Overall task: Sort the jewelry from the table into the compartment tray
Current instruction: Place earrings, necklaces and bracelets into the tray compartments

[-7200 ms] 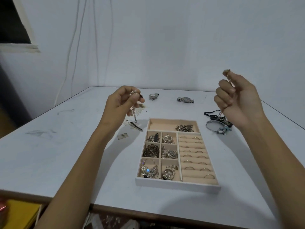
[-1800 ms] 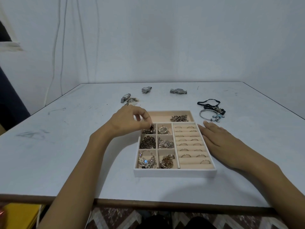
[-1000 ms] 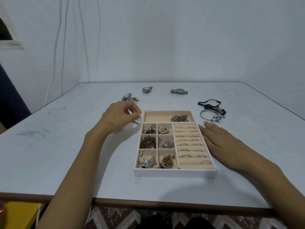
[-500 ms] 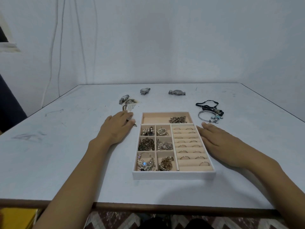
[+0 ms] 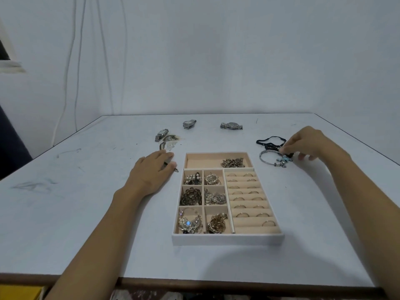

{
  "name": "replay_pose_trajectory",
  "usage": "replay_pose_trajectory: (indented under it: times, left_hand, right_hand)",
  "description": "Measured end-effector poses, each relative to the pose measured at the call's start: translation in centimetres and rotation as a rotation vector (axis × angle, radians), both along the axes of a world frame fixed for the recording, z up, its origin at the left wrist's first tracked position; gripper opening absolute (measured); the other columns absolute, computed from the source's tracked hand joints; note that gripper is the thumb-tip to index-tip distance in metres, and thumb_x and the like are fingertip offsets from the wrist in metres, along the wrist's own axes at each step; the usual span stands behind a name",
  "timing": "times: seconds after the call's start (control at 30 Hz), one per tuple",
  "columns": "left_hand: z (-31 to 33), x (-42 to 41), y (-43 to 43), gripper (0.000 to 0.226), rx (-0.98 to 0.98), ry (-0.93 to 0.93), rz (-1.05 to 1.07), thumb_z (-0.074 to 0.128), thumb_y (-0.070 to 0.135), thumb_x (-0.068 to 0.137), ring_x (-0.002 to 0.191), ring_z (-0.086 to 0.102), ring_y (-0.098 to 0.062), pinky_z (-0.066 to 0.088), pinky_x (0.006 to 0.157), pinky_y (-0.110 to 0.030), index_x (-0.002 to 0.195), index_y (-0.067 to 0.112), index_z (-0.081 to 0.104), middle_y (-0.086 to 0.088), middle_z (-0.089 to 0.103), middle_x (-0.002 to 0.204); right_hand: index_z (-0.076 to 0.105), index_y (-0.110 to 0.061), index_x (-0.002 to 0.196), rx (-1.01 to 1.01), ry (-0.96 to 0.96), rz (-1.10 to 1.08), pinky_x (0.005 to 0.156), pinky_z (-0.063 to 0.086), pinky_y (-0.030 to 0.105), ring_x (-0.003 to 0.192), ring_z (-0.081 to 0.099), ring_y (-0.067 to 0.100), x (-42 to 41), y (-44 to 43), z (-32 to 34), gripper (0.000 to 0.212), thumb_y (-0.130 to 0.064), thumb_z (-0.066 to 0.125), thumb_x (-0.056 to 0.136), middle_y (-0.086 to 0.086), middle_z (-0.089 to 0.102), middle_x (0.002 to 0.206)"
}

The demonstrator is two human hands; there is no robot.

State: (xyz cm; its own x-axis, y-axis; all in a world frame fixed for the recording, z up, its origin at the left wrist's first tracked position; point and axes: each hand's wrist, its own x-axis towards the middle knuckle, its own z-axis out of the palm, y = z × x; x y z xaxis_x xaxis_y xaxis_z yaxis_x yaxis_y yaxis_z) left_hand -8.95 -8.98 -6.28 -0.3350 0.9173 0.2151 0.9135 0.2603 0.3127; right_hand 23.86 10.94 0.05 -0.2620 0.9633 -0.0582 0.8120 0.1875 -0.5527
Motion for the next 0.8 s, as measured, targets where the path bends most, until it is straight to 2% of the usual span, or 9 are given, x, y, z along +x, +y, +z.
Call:
replay_pose_trajectory:
  times: [0.1, 0.23, 0.37, 0.47, 0.63, 0.8]
  left_hand:
    - [0.1, 0.1, 0.0, 0.047, 0.001, 0.0, -0.002, 0.034, 0.04, 0.1, 0.14, 0.031, -0.017, 0.021, 0.115, -0.042, 0.143, 0.023, 0.039, 0.002, 0.034, 0.152]
    - [0.3, 0.3, 0.0, 0.046, -0.008, -0.011, -0.004, 0.034, 0.04, 0.1, 0.138, 0.033, -0.019, 0.023, 0.114, -0.042, 0.143, 0.023, 0.04, 0.001, 0.034, 0.152]
    - [0.7, 0.5, -0.1, 0.045, -0.008, -0.026, -0.006, 0.037, 0.038, 0.1, 0.134, 0.038, -0.02, 0.028, 0.112, -0.042, 0.141, 0.02, 0.043, 0.001, 0.039, 0.149]
    - [0.9, 0.7, -0.1, 0.043, -0.011, -0.028, 0.008, 0.039, 0.037, 0.1, 0.132, 0.041, -0.021, 0.031, 0.109, -0.041, 0.138, 0.021, 0.046, 0.001, 0.042, 0.146]
    - [1.1, 0.9, -0.2, 0.041, 0.011, -0.073, 0.036, 0.045, 0.04, 0.097, 0.125, 0.047, -0.023, 0.04, 0.101, -0.042, 0.135, 0.025, 0.048, -0.001, 0.048, 0.141]
    - [1.6, 1.6, -0.2, 0.035, 0.139, -0.182, 0.045, 0.052, 0.031, 0.095, 0.118, 0.05, -0.022, 0.04, 0.096, -0.041, 0.13, 0.027, 0.052, 0.0, 0.052, 0.134]
  right_hand:
    - [0.074, -0.017, 0.072, 0.042, 0.011, -0.038, 0.069, 0.047, 0.034, 0.077, 0.067, 0.031, -0.3, 0.2, -0.5, 0.024, -0.034, 0.087, 0.061, 0.009, 0.073, 0.081]
    - [0.07, -0.012, 0.073, 0.037, 0.148, -0.024, 0.059, 0.042, 0.028, 0.063, 0.058, 0.024, 0.0, 0.3, -1.0, 0.017, -0.025, 0.082, 0.072, 0.009, 0.068, 0.08]
    - [0.071, -0.008, 0.084, 0.068, 0.378, 0.004, 0.052, 0.037, 0.025, 0.06, 0.053, 0.018, 0.9, 0.3, -0.7, 0.017, -0.024, 0.071, 0.085, 0.005, 0.063, 0.081]
    - [0.071, -0.004, 0.092, 0.095, 0.496, 0.021, 0.053, 0.038, 0.026, 0.062, 0.053, 0.017, 1.1, 0.0, -0.2, 0.021, -0.023, 0.062, 0.091, 0.006, 0.063, 0.087]
    - [0.067, -0.004, 0.097, 0.063, 0.616, 0.079, 0.057, 0.042, 0.027, 0.069, 0.058, 0.018, 0.7, -0.9, 0.5, 0.02, -0.021, 0.057, 0.095, 0.004, 0.065, 0.087]
    - [0.063, -0.012, 0.088, 0.023, 0.758, 0.084, 0.061, 0.047, 0.027, 0.074, 0.063, 0.019, 0.4, -1.2, 0.9, 0.018, -0.025, 0.054, 0.096, 0.005, 0.071, 0.09]
